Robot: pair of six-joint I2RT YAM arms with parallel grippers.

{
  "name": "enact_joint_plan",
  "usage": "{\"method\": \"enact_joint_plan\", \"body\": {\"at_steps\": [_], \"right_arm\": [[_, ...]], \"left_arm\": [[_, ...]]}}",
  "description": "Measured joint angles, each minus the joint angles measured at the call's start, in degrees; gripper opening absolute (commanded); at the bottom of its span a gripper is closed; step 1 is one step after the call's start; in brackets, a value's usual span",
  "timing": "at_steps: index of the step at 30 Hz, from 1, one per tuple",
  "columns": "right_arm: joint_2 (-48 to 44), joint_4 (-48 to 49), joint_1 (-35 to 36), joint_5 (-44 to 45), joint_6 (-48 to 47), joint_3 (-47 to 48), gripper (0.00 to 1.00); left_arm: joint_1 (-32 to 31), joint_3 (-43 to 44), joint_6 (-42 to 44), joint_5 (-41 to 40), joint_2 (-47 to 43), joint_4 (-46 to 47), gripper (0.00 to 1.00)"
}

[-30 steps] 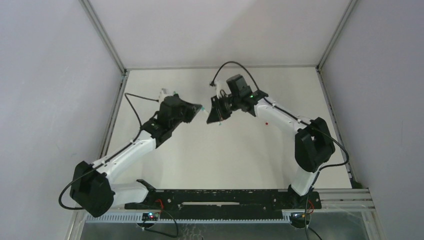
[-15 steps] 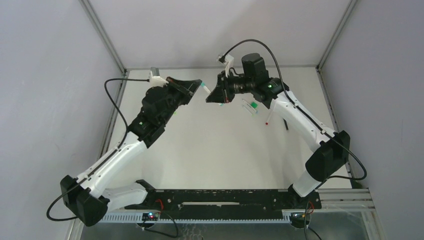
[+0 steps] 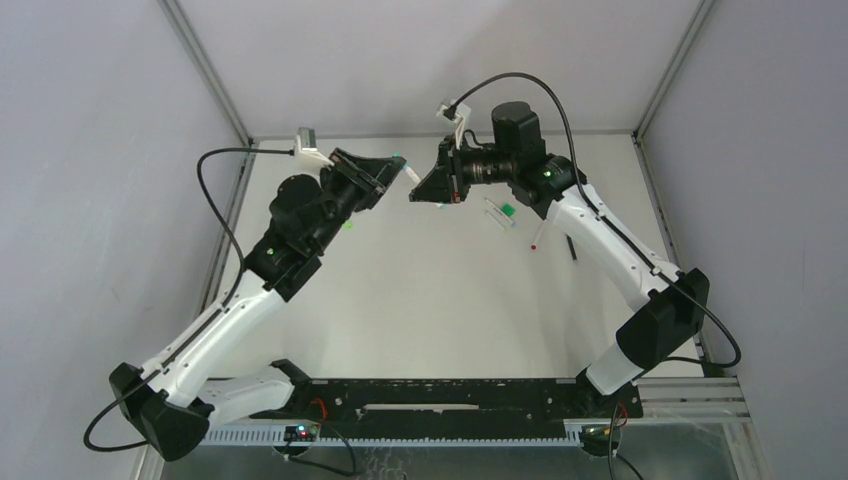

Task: Insert the pens into the pen caps
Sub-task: Press the pen cap onto the pen.

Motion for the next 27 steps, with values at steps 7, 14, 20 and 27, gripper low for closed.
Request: {"method": "enact_joint_plan", "body": {"at_steps": [7,14,20,27], "right_arm": [[0.0,1.51,-0.2,-1.81,0.26,0.0,0.0],[-1.29,1.7,-1.4,-5.44,0.26,-0.07,0.0],[-2.91,1.81,-3.21,-11.89,0.22,-0.07,0.0],[-4.17,0.63,-3.58,-18.82,-0.22,-0.07,0.0]], "left_arm": [[-1.25,0.0,1.55,2.19,-2.36,-3.56,0.56],[-1.27,-2.91,7.63,4.59,-10.12,-0.33,0.79],[-1.11,-8.55,15.47,11.56,-15.58,9.75,0.85],[0.68,-8.39,17.0,15.96,-12.11,20.79,0.81]]}}
